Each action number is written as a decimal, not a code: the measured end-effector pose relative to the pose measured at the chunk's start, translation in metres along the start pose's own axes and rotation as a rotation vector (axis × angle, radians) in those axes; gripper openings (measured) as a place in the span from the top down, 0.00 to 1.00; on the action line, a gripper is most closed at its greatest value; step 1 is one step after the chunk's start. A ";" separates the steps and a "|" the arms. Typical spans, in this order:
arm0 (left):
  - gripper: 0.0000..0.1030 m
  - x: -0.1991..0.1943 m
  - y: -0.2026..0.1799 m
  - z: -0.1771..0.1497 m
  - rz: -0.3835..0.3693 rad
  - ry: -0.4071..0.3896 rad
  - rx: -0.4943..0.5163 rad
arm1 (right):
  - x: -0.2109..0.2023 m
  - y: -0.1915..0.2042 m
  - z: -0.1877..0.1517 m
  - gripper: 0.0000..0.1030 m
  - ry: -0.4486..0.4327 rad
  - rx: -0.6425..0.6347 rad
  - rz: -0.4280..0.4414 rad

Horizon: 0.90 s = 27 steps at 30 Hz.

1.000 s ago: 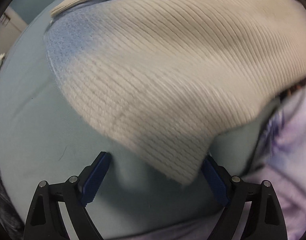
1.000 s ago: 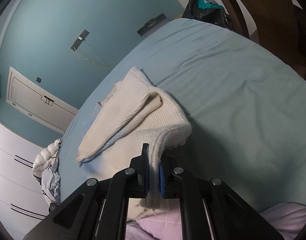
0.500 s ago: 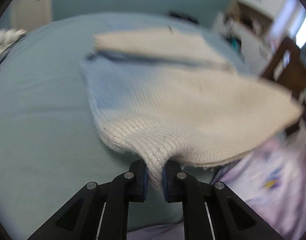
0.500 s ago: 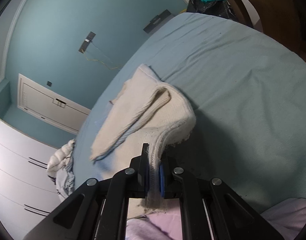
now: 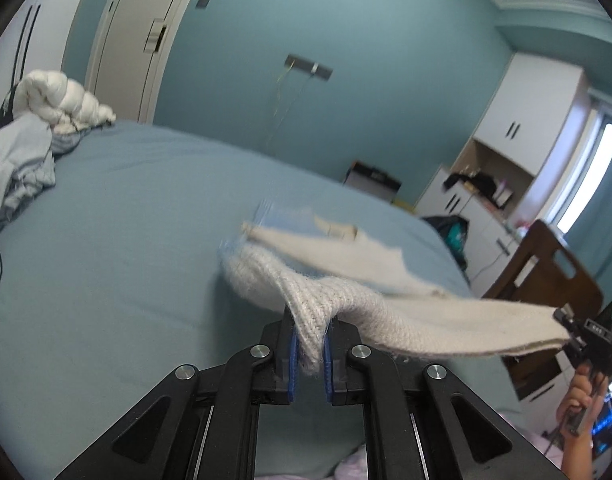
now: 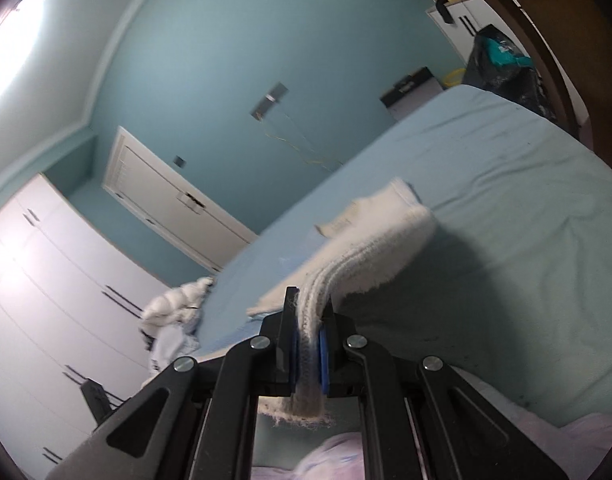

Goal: Fold small clothes
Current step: 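Lift the hem with both grippers and fold it toward the collar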

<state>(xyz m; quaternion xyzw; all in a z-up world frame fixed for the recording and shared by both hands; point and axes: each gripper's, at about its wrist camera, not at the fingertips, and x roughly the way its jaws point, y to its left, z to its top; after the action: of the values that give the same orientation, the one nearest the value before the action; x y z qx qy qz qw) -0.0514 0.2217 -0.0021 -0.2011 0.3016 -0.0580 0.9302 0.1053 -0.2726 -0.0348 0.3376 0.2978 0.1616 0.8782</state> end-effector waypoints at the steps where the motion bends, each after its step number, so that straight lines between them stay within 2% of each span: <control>1: 0.92 -0.009 -0.002 0.000 -0.014 -0.009 0.005 | -0.010 0.005 0.000 0.96 -0.009 -0.005 0.011; 4: 0.92 -0.032 -0.020 0.004 -0.062 -0.026 0.037 | -0.037 0.011 -0.001 0.96 -0.026 -0.002 0.048; 8: 0.92 -0.055 -0.041 0.007 -0.121 -0.061 0.080 | -0.067 0.017 -0.006 0.96 -0.032 -0.014 0.054; 10: 0.92 -0.063 -0.042 0.013 -0.220 -0.053 -0.019 | -0.079 0.012 -0.008 0.96 -0.034 0.052 0.063; 12: 0.92 -0.061 -0.041 0.021 -0.240 -0.060 -0.084 | -0.083 0.011 -0.006 0.97 -0.053 0.091 0.075; 14: 0.92 -0.049 -0.038 0.030 -0.225 -0.069 -0.109 | -0.076 0.014 -0.002 0.96 -0.070 0.095 0.077; 17: 0.92 -0.013 -0.021 0.047 -0.203 -0.052 -0.164 | -0.044 0.019 0.010 0.96 -0.062 0.052 0.040; 21: 0.92 0.071 0.006 0.091 -0.162 0.012 -0.221 | 0.025 0.013 0.041 0.96 0.012 0.078 -0.007; 24: 0.92 0.143 0.023 0.119 -0.148 0.043 -0.258 | 0.096 0.006 0.075 0.96 0.059 0.106 -0.061; 26: 0.91 0.214 0.046 0.142 -0.135 0.071 -0.347 | 0.156 -0.004 0.096 0.96 0.104 0.124 -0.114; 27: 0.91 0.240 0.055 0.144 -0.163 0.107 -0.385 | 0.201 -0.018 0.110 0.96 0.139 0.137 -0.131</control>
<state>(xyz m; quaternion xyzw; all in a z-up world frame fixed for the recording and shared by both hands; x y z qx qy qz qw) 0.2268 0.2655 -0.0471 -0.3954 0.3388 -0.0850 0.8495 0.3310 -0.2433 -0.0648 0.3645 0.3895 0.1059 0.8391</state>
